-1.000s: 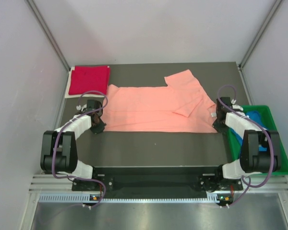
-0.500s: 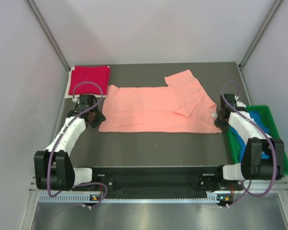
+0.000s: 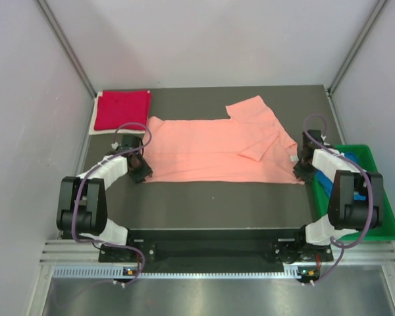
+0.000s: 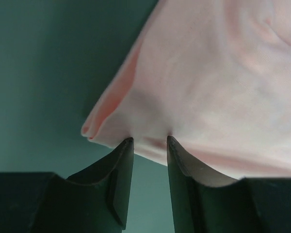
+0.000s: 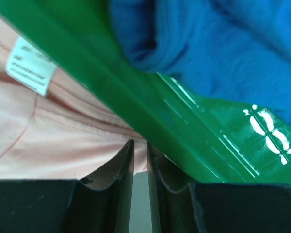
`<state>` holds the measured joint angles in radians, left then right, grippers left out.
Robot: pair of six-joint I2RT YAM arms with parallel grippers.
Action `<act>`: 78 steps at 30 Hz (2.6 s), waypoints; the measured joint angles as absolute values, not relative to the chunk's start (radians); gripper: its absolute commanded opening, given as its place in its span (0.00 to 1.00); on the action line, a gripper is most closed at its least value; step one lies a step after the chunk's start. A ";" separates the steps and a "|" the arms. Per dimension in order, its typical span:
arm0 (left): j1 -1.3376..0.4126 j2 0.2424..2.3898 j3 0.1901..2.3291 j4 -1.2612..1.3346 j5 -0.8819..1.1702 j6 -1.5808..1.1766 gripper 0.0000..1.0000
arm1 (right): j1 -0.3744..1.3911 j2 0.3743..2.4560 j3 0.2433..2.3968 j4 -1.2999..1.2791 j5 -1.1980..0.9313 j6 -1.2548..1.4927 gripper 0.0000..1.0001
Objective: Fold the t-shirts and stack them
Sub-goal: Fold the tshirt
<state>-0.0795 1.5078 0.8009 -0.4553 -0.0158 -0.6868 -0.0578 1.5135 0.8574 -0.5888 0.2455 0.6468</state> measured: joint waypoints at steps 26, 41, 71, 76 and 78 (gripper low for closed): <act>-0.081 1.275 0.950 -0.516 0.108 -0.648 0.52 | 0.007 1.341 0.978 -0.551 0.052 0.626 0.66; -0.081 1.338 0.864 -0.440 0.429 -0.633 0.52 | 0.147 1.568 0.923 -0.252 -0.051 0.839 0.83; -0.081 1.354 0.897 -0.425 0.438 -0.659 0.52 | 0.219 1.896 1.274 -0.052 -0.179 0.862 0.82; -0.081 1.354 0.896 -0.401 0.431 -0.674 0.51 | 0.228 1.892 1.340 -0.059 -0.207 0.736 0.81; -0.081 1.354 0.895 -0.390 0.430 -0.679 0.51 | 0.224 1.885 1.345 -0.086 -0.202 0.693 0.81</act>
<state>-0.0811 1.3537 0.8948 -0.3904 0.4297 -0.6792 0.2245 1.8851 1.3445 -0.0860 -0.2020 0.6933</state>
